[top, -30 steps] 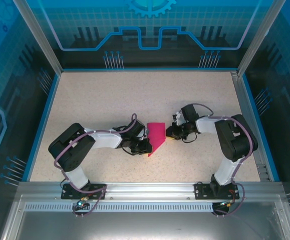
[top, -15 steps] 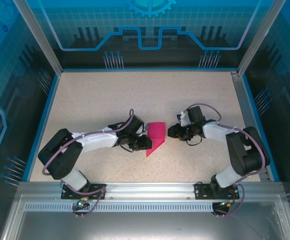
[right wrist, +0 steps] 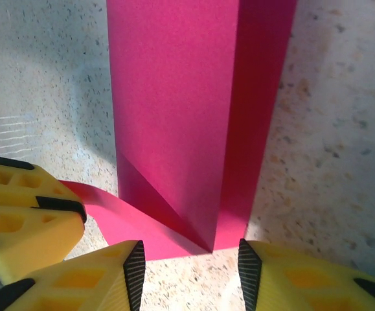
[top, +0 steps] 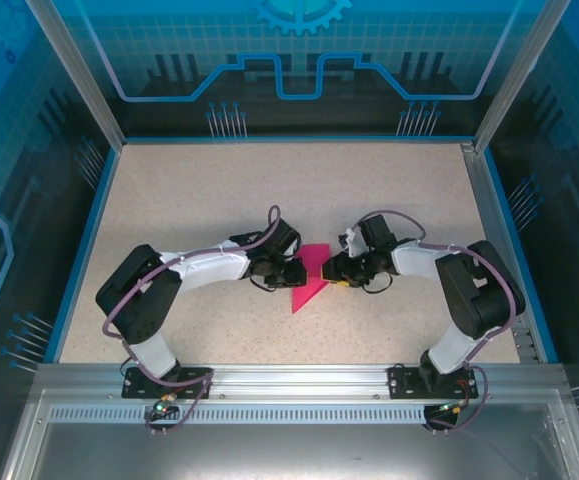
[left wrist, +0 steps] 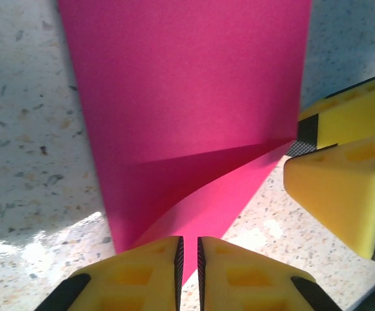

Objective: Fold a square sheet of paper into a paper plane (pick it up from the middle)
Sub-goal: Fourth fold the wing at the center of the table.

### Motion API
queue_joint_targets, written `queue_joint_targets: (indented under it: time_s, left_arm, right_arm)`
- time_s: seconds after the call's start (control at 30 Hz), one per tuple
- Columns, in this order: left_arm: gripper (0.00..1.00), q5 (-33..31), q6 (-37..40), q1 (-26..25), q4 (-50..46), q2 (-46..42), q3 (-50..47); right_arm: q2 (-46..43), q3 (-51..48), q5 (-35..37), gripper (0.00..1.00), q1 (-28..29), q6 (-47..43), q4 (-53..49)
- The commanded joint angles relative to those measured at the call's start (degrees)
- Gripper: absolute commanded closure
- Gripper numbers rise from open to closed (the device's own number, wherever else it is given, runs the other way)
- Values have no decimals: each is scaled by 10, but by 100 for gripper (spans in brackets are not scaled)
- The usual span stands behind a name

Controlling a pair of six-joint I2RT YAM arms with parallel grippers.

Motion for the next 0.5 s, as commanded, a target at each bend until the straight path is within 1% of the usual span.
queue_joint_targets:
  time_s: [0.0, 0.23, 0.33, 0.4, 0.47]
  left_arm:
    - [82, -19, 15, 2, -24, 6, 10]
    - [82, -24, 15, 2, -14, 12, 8]
    - [80, -22, 12, 1, 2, -5, -6]
    - [75, -25, 9, -1, 10, -28, -23]
    - [64, -35, 7, -8, 21, -55, -45]
  right_arm:
    - [9, 14, -25, 55, 14, 5, 15]
    - [14, 24, -45, 58, 19, -17, 11]
    - [26, 31, -54, 63, 21, -32, 8]
    - [37, 38, -54, 66, 22, -39, -1]
    - [43, 45, -56, 69, 23, -41, -7]
